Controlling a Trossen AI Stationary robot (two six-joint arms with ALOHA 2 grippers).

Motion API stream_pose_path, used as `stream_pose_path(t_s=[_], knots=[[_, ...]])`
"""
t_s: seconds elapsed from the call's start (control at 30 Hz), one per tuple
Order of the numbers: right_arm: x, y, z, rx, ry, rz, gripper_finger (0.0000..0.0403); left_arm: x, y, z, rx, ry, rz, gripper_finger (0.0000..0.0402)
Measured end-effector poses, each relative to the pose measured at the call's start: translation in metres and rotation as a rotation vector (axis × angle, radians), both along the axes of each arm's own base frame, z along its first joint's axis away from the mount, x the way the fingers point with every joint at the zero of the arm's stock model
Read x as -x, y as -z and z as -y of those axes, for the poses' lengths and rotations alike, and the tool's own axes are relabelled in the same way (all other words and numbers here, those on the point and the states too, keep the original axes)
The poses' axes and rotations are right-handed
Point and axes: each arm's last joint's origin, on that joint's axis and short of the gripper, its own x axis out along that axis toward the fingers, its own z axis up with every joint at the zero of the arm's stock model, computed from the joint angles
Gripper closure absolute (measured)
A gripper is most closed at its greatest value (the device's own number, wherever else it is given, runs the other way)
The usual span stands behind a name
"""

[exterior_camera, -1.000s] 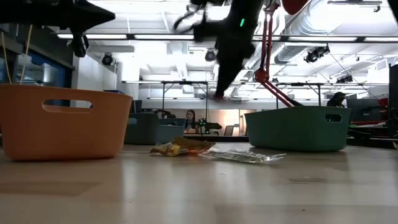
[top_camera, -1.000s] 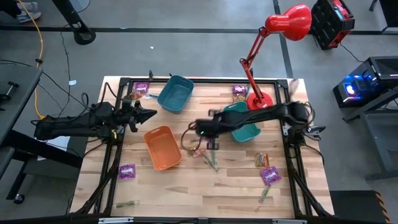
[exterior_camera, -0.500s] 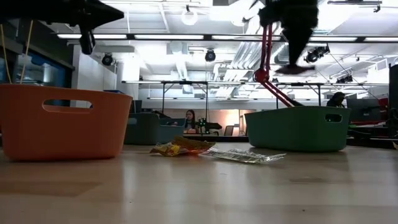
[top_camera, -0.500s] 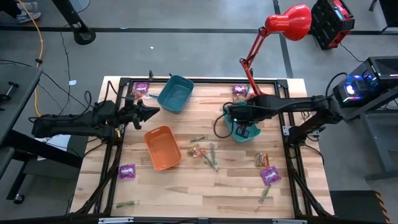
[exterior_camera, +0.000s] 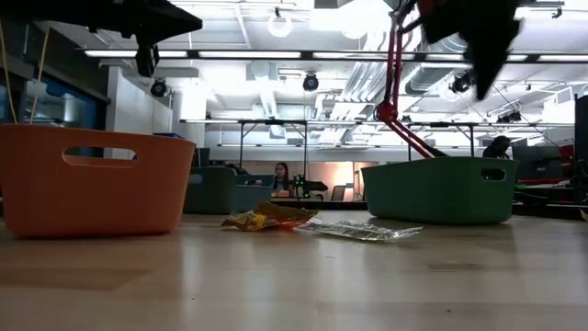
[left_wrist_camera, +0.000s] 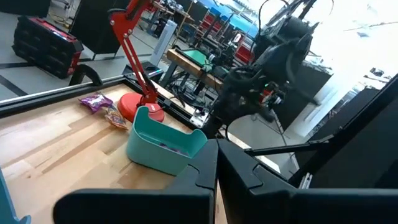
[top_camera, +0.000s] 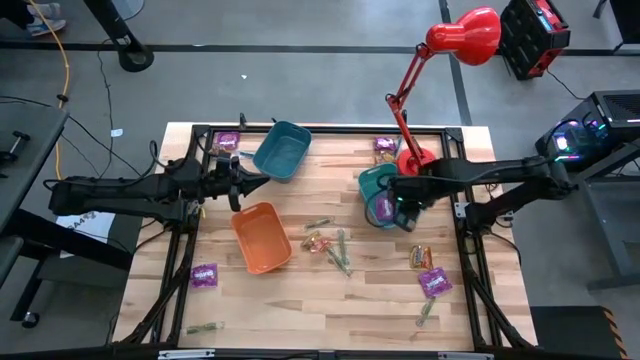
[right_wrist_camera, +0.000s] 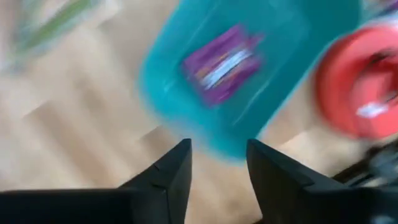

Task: Sort candy
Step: Put the purple candy into the green bin

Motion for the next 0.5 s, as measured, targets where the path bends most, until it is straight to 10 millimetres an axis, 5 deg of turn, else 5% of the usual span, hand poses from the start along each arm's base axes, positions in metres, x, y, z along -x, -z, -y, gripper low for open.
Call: stream_pose_path(t_s=[0.27, 0.5], knots=[[0.041, -0.018, -0.062, -0.288, 0.051, 0.048, 0.0247, 0.0, 0.002, 0.0, 0.001, -0.003, -0.018, 0.0402], [0.051, 0.04, -0.125, -0.381, 0.146, -0.042, 0.0247, 0.0, 0.002, 0.0, 0.002, -0.007, -0.022, 0.0401]])
